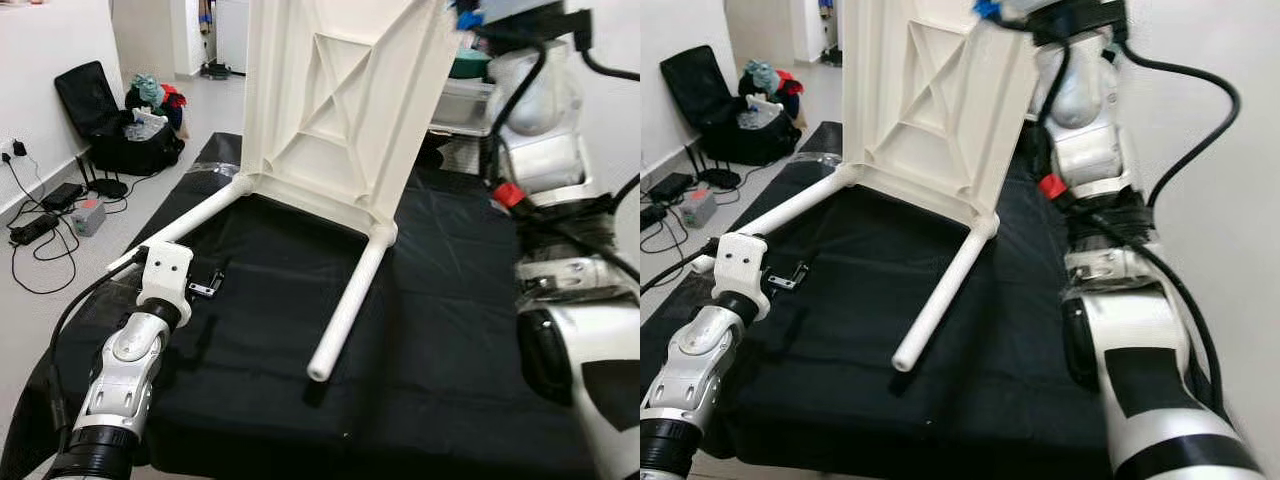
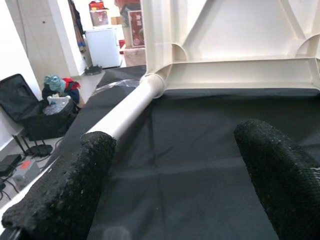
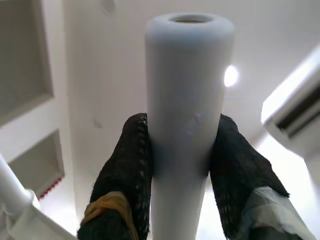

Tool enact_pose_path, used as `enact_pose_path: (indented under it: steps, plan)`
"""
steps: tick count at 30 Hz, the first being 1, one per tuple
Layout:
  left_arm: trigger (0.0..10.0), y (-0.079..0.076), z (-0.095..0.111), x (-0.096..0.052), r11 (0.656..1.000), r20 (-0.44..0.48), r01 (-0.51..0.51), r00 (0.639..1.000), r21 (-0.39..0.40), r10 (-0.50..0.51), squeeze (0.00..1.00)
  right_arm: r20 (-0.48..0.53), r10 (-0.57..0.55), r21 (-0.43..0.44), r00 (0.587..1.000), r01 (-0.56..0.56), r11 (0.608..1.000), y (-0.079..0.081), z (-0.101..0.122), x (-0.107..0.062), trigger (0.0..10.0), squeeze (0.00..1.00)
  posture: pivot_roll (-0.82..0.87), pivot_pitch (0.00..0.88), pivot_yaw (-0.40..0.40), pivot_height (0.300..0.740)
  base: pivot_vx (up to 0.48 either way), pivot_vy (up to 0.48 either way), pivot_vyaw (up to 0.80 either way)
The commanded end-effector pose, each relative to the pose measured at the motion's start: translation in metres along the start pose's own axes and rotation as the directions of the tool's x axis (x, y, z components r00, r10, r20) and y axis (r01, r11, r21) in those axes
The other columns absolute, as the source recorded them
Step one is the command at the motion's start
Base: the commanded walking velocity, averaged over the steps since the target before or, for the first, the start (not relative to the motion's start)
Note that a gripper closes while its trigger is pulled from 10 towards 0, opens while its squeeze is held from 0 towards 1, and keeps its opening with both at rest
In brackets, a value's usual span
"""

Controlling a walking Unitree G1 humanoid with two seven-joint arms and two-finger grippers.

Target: Building children table

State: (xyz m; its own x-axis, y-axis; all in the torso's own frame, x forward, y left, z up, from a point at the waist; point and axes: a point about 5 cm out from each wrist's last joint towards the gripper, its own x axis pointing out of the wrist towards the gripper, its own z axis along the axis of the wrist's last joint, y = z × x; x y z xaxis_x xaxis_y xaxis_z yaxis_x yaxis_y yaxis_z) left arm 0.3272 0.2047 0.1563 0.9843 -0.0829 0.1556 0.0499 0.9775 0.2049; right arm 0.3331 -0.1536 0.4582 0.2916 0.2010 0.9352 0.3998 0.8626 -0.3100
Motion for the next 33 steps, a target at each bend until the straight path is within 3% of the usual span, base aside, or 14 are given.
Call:
enact_pose_path:
  steps: [1,11,12,13,14,15,16,17,18,21,22,24,25,33]
  plan:
    - [10.0,-0.003,0.0,-0.001,1.0,0.005,0.004,1.0,0.005,-0.004,0.0,-0.134,-0.061,-0.02,0.989,0.059,0.998,-0.016,-0.024,-0.01,0.0,0.0,0.1,0.0,-0.146,0.74,0.0,0.0,0.0]
    - [10.0,-0.003,-0.003,-0.004,1.0,-0.002,-0.001,1.0,0.005,0.001,0.0,-0.399,-0.233,0.048,0.887,0.274,0.961,-0.058,-0.07,-0.041,0.0,0.0,0.1,0.0,-0.148,0.74,0.0,0.0,0.0]
    - [10.0,-0.004,-0.003,-0.004,1.0,-0.003,0.0,1.0,0.004,0.0,0.0,-0.447,-0.263,0.065,0.855,0.324,0.944,-0.065,-0.078,-0.05,1.2,0.0,0.1,0.0,-0.148,0.74,0.0,0.0,0.0]
    - [10.0,-0.004,-0.003,-0.004,1.0,-0.004,0.001,1.0,0.004,-0.001,0.0,-0.495,-0.293,0.069,0.818,0.373,0.925,-0.072,-0.087,-0.061,3.5,0.0,0.1,0.0,-0.144,0.74,0.0,0.0,0.0]
    - [10.0,-0.004,-0.003,-0.004,1.0,-0.004,0.001,1.0,0.004,-0.001,0.0,-0.495,-0.293,0.069,0.818,0.373,0.925,-0.072,-0.087,-0.061,3.5,0.0,0.1,0.0,-0.144,0.74,0.0,0.0,0.0]
    - [10.0,-0.003,-0.003,-0.004,1.0,-0.005,0.002,1.0,0.005,-0.002,0.0,-0.547,-0.324,0.072,0.772,0.429,0.901,-0.079,-0.095,-0.072,6.0,0.0,0.1,0.0,-0.142,0.74,0.0,0.0,0.0]
    - [10.0,-0.003,-0.003,-0.004,1.0,-0.005,0.002,1.0,0.005,-0.002,0.0,-0.575,-0.341,0.07,0.744,0.46,0.885,-0.083,-0.1,-0.079,9.5,0.0,0.1,0.0,-0.142,0.74,0.0,0.0,0.0]
    - [10.0,-0.003,-0.003,-0.004,1.0,-0.005,0.002,1.0,0.005,-0.002,0.0,-0.575,-0.341,0.07,0.744,0.46,0.885,-0.083,-0.1,-0.079,9.5,0.0,0.1,0.0,-0.142,0.74,0.0,0.0,0.0]
    - [10.0,-0.002,-0.003,-0.004,1.0,-0.006,0.003,1.0,0.006,-0.003,0.0,-0.615,-0.364,0.062,0.699,0.503,0.862,-0.088,-0.106,-0.089,10.0,0.0,0.1,0.0,-0.14,0.74,0.0,0.0,0.0]
    - [10.0,-0.001,-0.003,-0.004,1.0,-0.007,0.005,1.0,0.007,-0.005,0.0,-0.65,-0.374,0.061,0.662,0.536,0.842,-0.092,-0.112,-0.097,10.0,0.0,0.1,0.0,-0.137,0.74,0.0,0.0,0.0]
    - [10.0,-0.001,-0.003,-0.003,1.0,-0.008,0.006,1.0,0.008,-0.006,0.0,-0.669,-0.381,0.058,0.639,0.555,0.83,-0.094,-0.115,-0.103,6.9,0.0,0.1,0.0,-0.137,0.74,0.0,0.0,0.0]
    - [10.0,-0.001,-0.004,-0.003,1.0,-0.008,0.008,1.0,0.01,-0.008,0.0,-0.694,-0.374,0.067,0.616,0.572,0.818,-0.095,-0.118,-0.109,7.4,0.0,0.1,0.0,-0.136,0.74,0.0,0.0,0.0]
    - [10.0,-0.002,-0.003,-0.003,1.0,-0.008,0.01,1.0,0.01,-0.009,0.0,-0.702,-0.379,0.062,0.603,0.581,0.811,-0.097,-0.12,-0.11,10.0,0.0,0.11,0.0,-0.136,0.74,0.0,0.0,0.0]
    - [10.0,-0.003,-0.003,-0.005,1.0,-0.008,0.01,1.0,0.012,-0.01,0.0,-0.683,-0.431,0.016,0.589,0.603,0.798,-0.112,-0.118,-0.111,10.0,0.0,0.11,0.0,-0.139,0.74,0.0,0.0,0.0]
